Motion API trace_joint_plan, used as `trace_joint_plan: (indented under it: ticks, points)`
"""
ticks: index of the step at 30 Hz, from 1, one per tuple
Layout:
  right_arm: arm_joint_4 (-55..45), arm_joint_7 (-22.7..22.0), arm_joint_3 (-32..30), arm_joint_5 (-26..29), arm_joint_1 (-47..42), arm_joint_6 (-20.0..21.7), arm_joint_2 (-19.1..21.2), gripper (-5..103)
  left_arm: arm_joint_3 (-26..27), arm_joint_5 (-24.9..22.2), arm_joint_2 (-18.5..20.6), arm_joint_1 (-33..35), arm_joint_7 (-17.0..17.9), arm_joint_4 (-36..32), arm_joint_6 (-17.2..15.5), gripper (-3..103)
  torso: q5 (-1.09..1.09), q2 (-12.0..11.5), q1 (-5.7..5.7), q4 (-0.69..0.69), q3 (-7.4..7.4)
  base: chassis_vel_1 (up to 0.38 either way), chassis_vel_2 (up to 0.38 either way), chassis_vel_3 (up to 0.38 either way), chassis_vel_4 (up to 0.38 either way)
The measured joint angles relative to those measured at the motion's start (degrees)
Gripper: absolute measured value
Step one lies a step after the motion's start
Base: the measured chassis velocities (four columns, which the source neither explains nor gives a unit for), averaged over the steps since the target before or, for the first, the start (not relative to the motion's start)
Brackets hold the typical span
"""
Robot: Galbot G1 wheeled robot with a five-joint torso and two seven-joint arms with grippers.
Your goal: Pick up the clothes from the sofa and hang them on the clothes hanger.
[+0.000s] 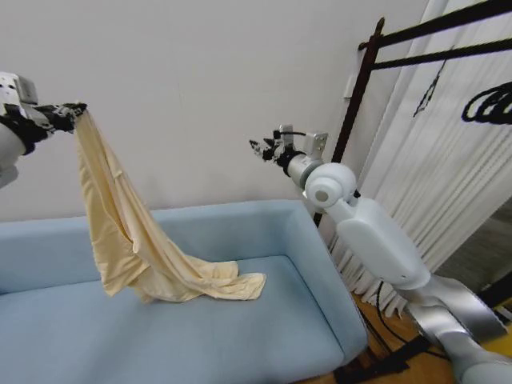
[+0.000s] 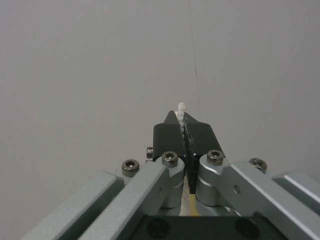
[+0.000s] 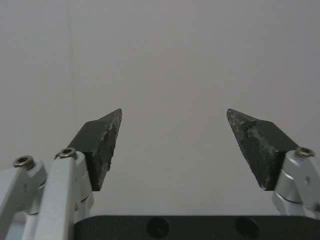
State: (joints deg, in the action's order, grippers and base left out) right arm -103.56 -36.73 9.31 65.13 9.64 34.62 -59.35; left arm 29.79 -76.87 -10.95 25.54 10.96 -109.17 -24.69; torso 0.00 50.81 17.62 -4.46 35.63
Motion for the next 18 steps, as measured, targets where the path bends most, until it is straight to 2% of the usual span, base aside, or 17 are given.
trace_joint_plan:
  ticks: [1, 2, 3, 6, 7, 8, 9, 12, 13, 15, 18]
  points:
    - [1.56, -4.61, 1.21, 1.71, 3.44, 0.47, -0.43, 73, 0.21, 0.01, -0.48, 0.16, 0.19, -0.28, -0.14, 1, 0.0, 0.0, 0.0, 0.01, 0.0, 0.0, 0.0, 0.0, 0.0]
    - [1.56, -4.61, 1.21, 1.71, 3.44, 0.47, -0.43, 73, 0.21, 0.01, -0.48, 0.16, 0.19, -0.28, -0.14, 1, 0.0, 0.0, 0.0, 0.01, 0.0, 0.0, 0.0, 0.0, 0.0]
    - [2.62, -7.2, 1.8, 2.86, 5.3, 0.64, -0.66, 78, 0.38, 0.02, -0.87, 0.28, 0.35, -0.52, -0.23, 1, -0.01, 0.0, 0.0, 0.01, 0.0, 0.0, 0.0, 0.0, 0.0]
    - [7.86, -17.51, 4.4, 9.96, 13.01, 0.73, -0.87, 94, 0.96, 0.08, -2.35, 0.64, 0.97, -1.37, -0.55, 1, -0.02, 0.0, 0.01, 0.01, 0.0, 0.0, 0.0, 0.0, 0.0]
    - [9.21, -20.27, 5.52, 12.75, 15.43, 0.42, -0.38, 94, 1.09, 0.1, -2.74, 0.68, 1.04, -1.56, -0.61, 1, -0.01, 0.0, 0.01, 0.01, 0.0, 0.0, 0.0, 0.0, 0.0]
    - [9.21, -20.27, 5.52, 12.75, 15.43, 0.42, -0.38, 94, 1.09, 0.1, -2.74, 0.68, 1.04, -1.56, -0.61, 1, -0.01, 0.0, 0.01, 0.01, 0.0, 0.0, 0.0, 0.0, 0.0]
    - [10.22, -22.92, 6.75, 15.42, 17.76, -0.07, 0.32, 97, 1.2, 0.1, -3.04, 0.68, 1.05, -1.7, -0.64, 1, -0.01, 0.0, 0.02, -0.01, 0.0, 0.0, 0.0, 0.0, 0.0]
    - [12.19, -29.61, 11.86, 23.55, 24.77, -1.27, 4.06, 100, 1.72, 0.03, -3.54, 0.66, 1.01, -2.2, -0.69, 1, 0.0, 0.0, 0.01, -0.01, 0.0, 0.0, 0.0, 0.0, 0.0]
    - [12.19, -29.61, 11.86, 23.55, 24.77, -1.27, 4.06, 100, 1.72, 0.03, -3.54, 0.66, 1.01, -2.2, -0.69, 1, 0.0, 0.0, 0.01, -0.01, 0.0, 0.0, 0.0, 0.0, 0.0]
    - [13.99, -30.72, 15.16, 25.9, 28.88, -1.29, 6.82, 100, 2.26, -0.23, -3.71, 0.72, 0.88, -2.57, -0.7, 1, 0.0, 0.0, 0.0, -0.02, -0.01, 0.0, 0.0, 0.0, 0.0]
    - [18.61, -28.62, 19.7, 24.07, 33.64, -1.25, 9.73, 100, 2.97, -0.3, -4.03, 1.24, 0.58, -2.95, -0.7, 1, 0.02, 0.0, 0.0, -0.03, -0.01, 0.0, 0.0, 0.0, 0.0]
